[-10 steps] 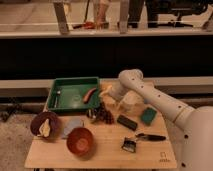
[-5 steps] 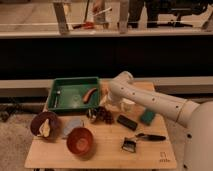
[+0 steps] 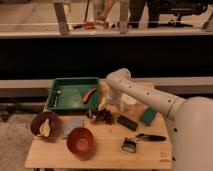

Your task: Place grapes in paper cup

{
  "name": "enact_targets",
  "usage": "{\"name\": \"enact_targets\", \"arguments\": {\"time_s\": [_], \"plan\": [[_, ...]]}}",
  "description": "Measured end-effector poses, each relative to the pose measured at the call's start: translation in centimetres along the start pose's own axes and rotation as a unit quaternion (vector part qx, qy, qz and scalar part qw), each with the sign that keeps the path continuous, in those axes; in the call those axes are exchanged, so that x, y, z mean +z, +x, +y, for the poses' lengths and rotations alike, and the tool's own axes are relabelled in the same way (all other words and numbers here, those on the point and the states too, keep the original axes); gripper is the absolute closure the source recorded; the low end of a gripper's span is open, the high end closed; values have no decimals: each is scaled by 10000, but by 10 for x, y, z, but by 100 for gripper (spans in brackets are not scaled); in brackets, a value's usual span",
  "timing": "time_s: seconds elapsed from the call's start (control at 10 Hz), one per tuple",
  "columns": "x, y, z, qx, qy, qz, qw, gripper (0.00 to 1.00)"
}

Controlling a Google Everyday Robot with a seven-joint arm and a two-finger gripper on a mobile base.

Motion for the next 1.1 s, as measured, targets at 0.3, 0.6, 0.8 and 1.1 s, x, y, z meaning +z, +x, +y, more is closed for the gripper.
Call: {"name": "enact_targets", "arguments": {"time_s": [0.3, 0.6, 0.8, 1.1], "plan": [[11, -7, -1, -254, -71, -199, 9995, 20], [33, -6, -1, -310, -192, -83, 9993, 30], [37, -7, -1, -323, -216, -82, 9992, 48], [37, -7, -7, -242, -105, -57, 9996, 79]]}}
